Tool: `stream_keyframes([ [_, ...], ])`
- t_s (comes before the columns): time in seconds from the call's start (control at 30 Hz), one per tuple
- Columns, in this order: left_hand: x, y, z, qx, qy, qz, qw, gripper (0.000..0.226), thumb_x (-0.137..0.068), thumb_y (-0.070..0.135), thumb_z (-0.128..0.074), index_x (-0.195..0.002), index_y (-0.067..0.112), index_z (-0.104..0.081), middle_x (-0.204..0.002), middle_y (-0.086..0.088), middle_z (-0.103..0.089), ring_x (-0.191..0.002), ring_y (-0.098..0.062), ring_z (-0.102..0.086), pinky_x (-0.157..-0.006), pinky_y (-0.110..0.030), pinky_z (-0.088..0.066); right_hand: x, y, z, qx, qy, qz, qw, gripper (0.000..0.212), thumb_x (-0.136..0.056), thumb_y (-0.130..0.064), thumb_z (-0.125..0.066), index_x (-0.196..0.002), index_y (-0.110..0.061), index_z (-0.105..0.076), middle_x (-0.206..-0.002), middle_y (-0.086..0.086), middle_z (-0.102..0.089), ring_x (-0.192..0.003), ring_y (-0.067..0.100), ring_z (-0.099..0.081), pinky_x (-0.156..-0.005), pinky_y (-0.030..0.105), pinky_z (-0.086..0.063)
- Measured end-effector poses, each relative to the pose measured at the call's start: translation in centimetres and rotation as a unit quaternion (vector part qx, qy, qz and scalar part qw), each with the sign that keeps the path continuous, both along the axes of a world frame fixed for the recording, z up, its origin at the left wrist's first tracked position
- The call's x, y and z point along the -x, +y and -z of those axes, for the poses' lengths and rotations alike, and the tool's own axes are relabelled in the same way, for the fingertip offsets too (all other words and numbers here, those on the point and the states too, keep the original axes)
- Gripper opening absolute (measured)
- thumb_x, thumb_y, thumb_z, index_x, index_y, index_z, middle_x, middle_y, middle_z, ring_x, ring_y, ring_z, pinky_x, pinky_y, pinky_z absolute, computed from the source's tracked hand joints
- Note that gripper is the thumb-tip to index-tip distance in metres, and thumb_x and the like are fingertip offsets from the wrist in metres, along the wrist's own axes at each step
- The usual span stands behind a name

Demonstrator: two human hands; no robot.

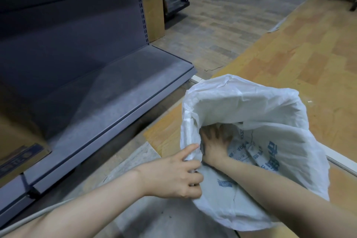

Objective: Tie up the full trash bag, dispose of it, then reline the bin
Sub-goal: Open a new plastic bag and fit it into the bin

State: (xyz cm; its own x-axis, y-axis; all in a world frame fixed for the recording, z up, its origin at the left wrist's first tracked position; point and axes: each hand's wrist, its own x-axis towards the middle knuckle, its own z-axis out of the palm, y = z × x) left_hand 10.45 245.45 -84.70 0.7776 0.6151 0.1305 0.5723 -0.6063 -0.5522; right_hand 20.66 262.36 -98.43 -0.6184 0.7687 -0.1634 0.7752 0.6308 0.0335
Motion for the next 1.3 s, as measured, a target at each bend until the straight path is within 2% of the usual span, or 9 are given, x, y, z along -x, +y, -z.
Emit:
stream_keyframes([
  [0.1,0.2,0.1,-0.2,0.006,-0.005,-0.008,1.0,0.022,-0.085,0.007,-0.051,-0.073,0.026,-0.056,-0.067,0.006,-0.05,-0.067,-0.02,-0.047,-0.103,-0.054,-0.035,-1.1,1.9,-0.5,0.007,-0.072,-0.011,0.997,0.105,-0.074,-0.064,-0.058,-0.145,-0.043,0.016,-0.157,0.006,0.019,-0.143,0.043,0.013,-0.106,0.071,-0.011],
  [0.23,0.3,0.3,-0.6,0.003,-0.008,-0.016,1.0,0.024,-0.086,0.006,-0.047,-0.073,0.025,-0.055,-0.067,0.006,-0.048,-0.067,-0.02,-0.046,-0.101,-0.053,-0.037,-1.0,3.8,-1.1,-0.009,-0.162,-0.044,0.986,0.131,-0.051,-0.079,-0.064,-0.139,-0.046,0.027,-0.153,0.002,0.026,-0.141,0.045,0.008,-0.098,0.068,-0.03],
  [0.37,0.5,0.2,-0.3,0.008,-0.005,-0.018,1.0,0.031,-0.09,0.004,-0.038,-0.074,0.024,-0.055,-0.068,0.006,-0.048,-0.067,-0.021,-0.048,-0.102,-0.054,-0.034,-0.5,3.2,-2.5,-0.011,-0.185,-0.062,0.981,0.122,-0.069,-0.068,-0.063,-0.145,-0.032,0.025,-0.156,0.005,0.023,-0.144,0.037,0.011,-0.107,0.061,-0.026],
  [0.5,0.4,0.6,-0.2,-0.009,-0.012,-0.018,1.0,0.037,-0.091,0.002,-0.032,-0.074,0.025,-0.055,-0.067,0.006,-0.048,-0.067,-0.021,-0.045,-0.101,-0.055,-0.034,0.1,1.3,-3.6,0.016,-0.196,0.005,0.98,0.103,-0.09,-0.037,-0.057,-0.144,-0.026,0.03,-0.155,0.01,0.026,-0.143,0.044,0.003,-0.094,0.062,-0.043],
  [0.73,0.9,0.6,-0.3,0.013,-0.022,-0.011,1.0,0.031,-0.091,0.005,-0.035,-0.074,0.023,-0.053,-0.068,0.005,-0.048,-0.068,-0.022,-0.05,-0.106,-0.055,-0.03,-4.7,5.0,-1.6,0.076,-0.119,0.07,0.988,0.111,-0.082,-0.045,-0.068,-0.145,-0.038,0.023,-0.117,0.005,0.069,-0.144,0.038,0.017,-0.117,0.052,-0.009],
  [0.87,0.5,0.7,-0.3,0.006,-0.03,-0.018,0.999,0.037,-0.093,0.005,-0.029,-0.075,0.024,-0.055,-0.068,0.006,-0.049,-0.068,-0.021,-0.05,-0.105,-0.055,-0.029,-5.0,6.0,-1.8,0.057,-0.15,0.019,0.987,0.137,-0.06,-0.055,-0.08,-0.144,-0.035,0.026,-0.15,0.008,0.037,-0.144,0.039,0.017,-0.117,0.049,-0.007],
  [1.1,0.5,1.0,0.1,-0.001,-0.021,-0.012,1.0,0.035,-0.088,0.0,-0.033,-0.075,0.025,-0.054,-0.069,0.006,-0.05,-0.069,-0.02,-0.05,-0.107,-0.057,-0.027,-4.2,6.5,-3.1,0.09,-0.202,0.014,0.975,0.148,-0.052,-0.064,-0.08,-0.14,-0.033,0.034,-0.146,0.012,0.043,-0.14,0.042,0.024,-0.116,0.056,-0.009],
  [1.2,0.4,1.1,-0.1,-0.001,-0.026,-0.013,1.0,0.021,-0.081,0.005,-0.051,-0.073,0.025,-0.053,-0.068,0.006,-0.049,-0.068,-0.02,-0.051,-0.106,-0.057,-0.032,-3.3,5.9,-5.1,0.141,-0.196,0.017,0.97,0.131,-0.062,-0.068,-0.071,-0.147,-0.03,0.021,-0.155,0.012,0.027,-0.145,0.037,0.009,-0.117,0.051,-0.017],
  [1.3,-0.1,1.2,-0.7,-0.005,-0.034,-0.025,0.999,0.022,-0.074,0.005,-0.064,-0.071,0.024,-0.053,-0.066,0.006,-0.047,-0.065,-0.02,-0.05,-0.103,-0.058,-0.035,-3.0,3.9,-9.9,0.135,-0.164,-0.039,0.976,0.075,-0.085,-0.055,-0.057,-0.142,-0.012,-0.035,-0.145,0.012,-0.041,-0.129,0.03,-0.045,-0.099,0.038,-0.043],
])
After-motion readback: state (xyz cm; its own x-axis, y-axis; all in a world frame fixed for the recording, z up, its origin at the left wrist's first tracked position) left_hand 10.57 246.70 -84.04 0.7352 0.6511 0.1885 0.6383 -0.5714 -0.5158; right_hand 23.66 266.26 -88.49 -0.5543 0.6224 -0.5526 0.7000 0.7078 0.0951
